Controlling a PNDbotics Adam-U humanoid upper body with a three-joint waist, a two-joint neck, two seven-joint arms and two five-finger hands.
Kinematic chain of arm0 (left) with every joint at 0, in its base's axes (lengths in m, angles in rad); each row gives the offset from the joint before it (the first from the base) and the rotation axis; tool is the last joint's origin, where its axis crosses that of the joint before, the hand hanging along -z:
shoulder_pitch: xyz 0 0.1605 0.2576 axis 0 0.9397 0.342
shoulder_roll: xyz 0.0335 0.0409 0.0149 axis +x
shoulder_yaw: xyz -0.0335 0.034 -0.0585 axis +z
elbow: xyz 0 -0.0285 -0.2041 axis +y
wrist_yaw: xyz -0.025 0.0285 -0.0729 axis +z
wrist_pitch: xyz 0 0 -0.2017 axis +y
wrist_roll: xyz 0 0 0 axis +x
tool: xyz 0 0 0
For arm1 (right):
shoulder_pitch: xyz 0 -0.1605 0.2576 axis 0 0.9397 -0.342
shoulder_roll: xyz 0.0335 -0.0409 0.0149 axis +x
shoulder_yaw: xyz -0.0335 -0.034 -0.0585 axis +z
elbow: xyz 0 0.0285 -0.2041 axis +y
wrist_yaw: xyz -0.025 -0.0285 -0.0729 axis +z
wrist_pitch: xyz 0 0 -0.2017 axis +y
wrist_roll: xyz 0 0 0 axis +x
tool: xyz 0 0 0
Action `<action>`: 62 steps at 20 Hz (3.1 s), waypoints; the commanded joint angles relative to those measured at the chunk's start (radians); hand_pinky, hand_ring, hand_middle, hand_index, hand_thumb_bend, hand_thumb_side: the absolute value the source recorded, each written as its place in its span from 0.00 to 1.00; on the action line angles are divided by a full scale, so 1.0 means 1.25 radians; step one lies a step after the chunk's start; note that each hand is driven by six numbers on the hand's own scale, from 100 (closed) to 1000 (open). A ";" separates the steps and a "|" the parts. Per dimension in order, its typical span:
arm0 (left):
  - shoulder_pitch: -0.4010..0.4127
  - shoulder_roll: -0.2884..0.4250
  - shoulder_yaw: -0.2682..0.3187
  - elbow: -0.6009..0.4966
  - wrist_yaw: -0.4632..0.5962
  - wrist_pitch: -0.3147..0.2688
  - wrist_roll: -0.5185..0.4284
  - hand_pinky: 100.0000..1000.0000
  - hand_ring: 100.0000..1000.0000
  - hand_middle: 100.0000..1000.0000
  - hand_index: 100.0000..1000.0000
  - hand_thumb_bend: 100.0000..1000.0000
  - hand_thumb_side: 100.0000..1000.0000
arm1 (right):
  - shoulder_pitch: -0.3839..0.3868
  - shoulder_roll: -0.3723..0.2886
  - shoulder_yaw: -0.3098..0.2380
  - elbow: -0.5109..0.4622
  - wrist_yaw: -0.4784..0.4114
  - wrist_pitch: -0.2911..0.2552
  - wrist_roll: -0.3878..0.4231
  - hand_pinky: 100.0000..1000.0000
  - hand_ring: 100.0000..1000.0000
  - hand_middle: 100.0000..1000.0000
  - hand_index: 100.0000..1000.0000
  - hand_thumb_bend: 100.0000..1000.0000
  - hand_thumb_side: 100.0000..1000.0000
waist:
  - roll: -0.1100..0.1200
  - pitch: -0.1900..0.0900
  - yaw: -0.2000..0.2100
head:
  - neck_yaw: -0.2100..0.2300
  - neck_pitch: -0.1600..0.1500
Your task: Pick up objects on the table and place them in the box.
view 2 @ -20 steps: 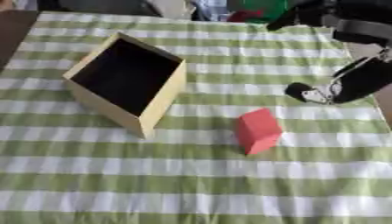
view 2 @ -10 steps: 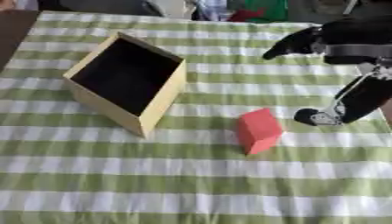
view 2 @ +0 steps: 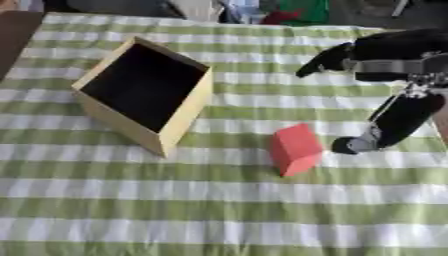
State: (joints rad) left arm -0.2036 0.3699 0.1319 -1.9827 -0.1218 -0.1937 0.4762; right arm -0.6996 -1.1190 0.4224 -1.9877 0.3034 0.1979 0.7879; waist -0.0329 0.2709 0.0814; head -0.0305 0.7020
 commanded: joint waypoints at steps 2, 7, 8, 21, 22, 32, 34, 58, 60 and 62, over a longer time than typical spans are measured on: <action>-0.009 0.014 0.000 -0.014 0.002 -0.001 -0.004 1.00 0.43 0.43 0.69 0.10 0.00 | -0.026 -0.001 0.017 -0.010 0.025 0.023 0.029 1.00 1.00 0.95 1.00 0.42 0.25 | -0.001 -0.010 0.002 | -0.004 0.002; -0.009 0.011 -0.001 -0.014 0.003 0.000 -0.006 1.00 0.43 0.43 0.69 0.09 0.00 | -0.049 0.023 0.045 -0.010 0.050 0.059 0.061 1.00 1.00 0.95 1.00 0.43 0.27 | 0.000 -0.007 0.004 | -0.006 0.001; -0.009 0.010 -0.001 -0.014 0.003 0.000 -0.006 1.00 0.43 0.43 0.69 0.09 0.00 | -0.053 0.028 0.051 -0.010 0.057 0.068 0.068 1.00 1.00 0.95 1.00 0.45 0.27 | 0.001 -0.006 0.005 | -0.007 0.001; -0.009 0.004 -0.002 -0.014 0.006 0.001 -0.010 1.00 0.42 0.42 0.69 0.08 0.00 | -0.075 0.063 0.108 -0.009 0.115 0.138 0.095 1.00 1.00 0.91 1.00 0.52 0.33 | 0.002 0.003 0.010 | -0.012 -0.003; -0.009 0.003 -0.002 -0.014 0.006 0.001 -0.011 1.00 0.42 0.42 0.69 0.08 0.00 | -0.076 0.065 0.113 -0.008 0.120 0.142 0.095 1.00 1.00 0.91 1.00 0.53 0.33 | 0.002 0.003 0.010 | -0.012 -0.003; -0.009 -0.002 -0.002 -0.014 0.008 0.002 -0.015 1.00 0.42 0.42 0.69 0.08 0.00 | -0.100 0.108 0.147 0.078 0.158 0.127 0.095 1.00 1.00 0.89 1.00 0.51 0.33 | 0.003 0.009 0.016 | -0.013 -0.009; -0.009 -0.002 -0.002 -0.014 0.008 0.001 -0.015 1.00 0.42 0.42 0.68 0.08 0.00 | -0.105 0.116 0.152 0.097 0.168 0.119 0.095 1.00 1.00 0.89 1.00 0.51 0.32 | 0.003 0.009 0.017 | -0.014 -0.010; -0.010 -0.003 -0.001 -0.014 0.010 0.004 -0.016 1.00 0.42 0.42 0.68 0.06 0.00 | -0.091 0.113 0.142 0.163 0.147 0.119 0.095 1.00 1.00 0.88 1.00 0.52 0.32 | -0.003 0.015 0.016 | -0.009 -0.015; -0.011 -0.003 -0.001 -0.014 0.011 0.004 -0.016 1.00 0.42 0.42 0.68 0.06 0.00 | -0.088 0.112 0.144 0.166 0.145 0.118 0.095 1.00 1.00 0.89 1.00 0.55 0.33 | -0.003 0.015 0.016 | -0.009 -0.016; -0.011 -0.004 -0.001 -0.014 0.011 0.004 -0.017 1.00 0.42 0.42 0.68 0.06 0.00 | -0.086 0.111 0.146 0.174 0.153 0.112 0.095 1.00 1.00 0.89 1.00 0.56 0.34 | -0.003 0.016 0.016 | -0.009 -0.016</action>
State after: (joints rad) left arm -0.2044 0.3512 0.1273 -1.9827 -0.1113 -0.1879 0.4568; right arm -0.7993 -0.9463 0.6165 -1.7727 0.4948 0.3224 0.8912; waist -0.0386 0.3057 0.1022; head -0.0437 0.6918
